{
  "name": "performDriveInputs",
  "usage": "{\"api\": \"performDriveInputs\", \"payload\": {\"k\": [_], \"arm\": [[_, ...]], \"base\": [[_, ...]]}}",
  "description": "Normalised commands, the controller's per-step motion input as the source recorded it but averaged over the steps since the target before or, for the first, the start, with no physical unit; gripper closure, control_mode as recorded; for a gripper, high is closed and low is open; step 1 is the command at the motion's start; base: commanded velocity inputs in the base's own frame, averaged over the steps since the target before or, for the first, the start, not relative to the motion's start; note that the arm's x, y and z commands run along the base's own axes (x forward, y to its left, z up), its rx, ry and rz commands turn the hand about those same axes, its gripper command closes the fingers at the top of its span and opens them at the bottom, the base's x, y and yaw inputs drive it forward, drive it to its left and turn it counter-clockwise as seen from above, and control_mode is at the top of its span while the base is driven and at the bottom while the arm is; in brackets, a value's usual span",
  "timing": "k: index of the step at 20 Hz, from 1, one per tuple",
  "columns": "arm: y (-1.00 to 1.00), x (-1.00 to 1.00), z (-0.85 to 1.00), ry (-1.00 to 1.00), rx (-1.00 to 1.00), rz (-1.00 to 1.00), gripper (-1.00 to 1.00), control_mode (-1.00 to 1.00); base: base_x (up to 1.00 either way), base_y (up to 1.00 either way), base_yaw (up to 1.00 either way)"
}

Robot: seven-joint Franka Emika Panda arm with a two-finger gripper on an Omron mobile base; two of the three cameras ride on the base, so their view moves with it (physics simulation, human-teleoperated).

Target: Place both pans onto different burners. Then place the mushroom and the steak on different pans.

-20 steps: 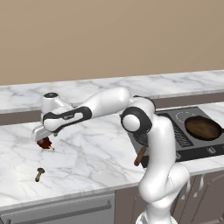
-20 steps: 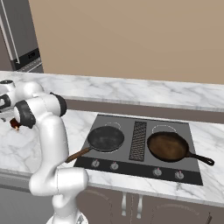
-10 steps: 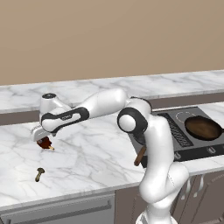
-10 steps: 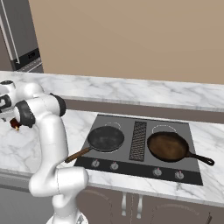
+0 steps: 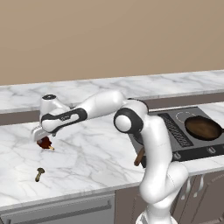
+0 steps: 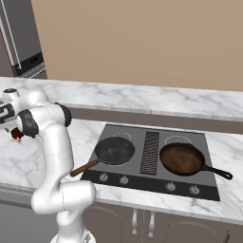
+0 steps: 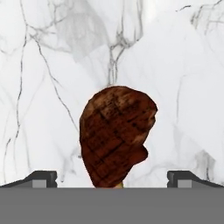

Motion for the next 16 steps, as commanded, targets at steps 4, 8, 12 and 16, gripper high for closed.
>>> {"api": "performDriveInputs", "payload": {"k": [4, 8, 12, 16], "arm": [[0.14, 0.08, -0.28, 0.00, 0.00, 0.00, -1.00, -1.00], [0.11, 0.06, -0.20, 0.00, 0.00, 0.00, -1.00, -1.00], [0.09, 0.02, -0.14, 0.00, 0.00, 0.00, -1.00, -1.00], [0.07, 0.01, -0.15, 0.00, 0.00, 0.00, -1.00, -1.00]], "base": [[0.00, 0.00, 0.00], [0.00, 0.00, 0.00], [0.00, 0.00, 0.00], [0.00, 0.00, 0.00]]}}
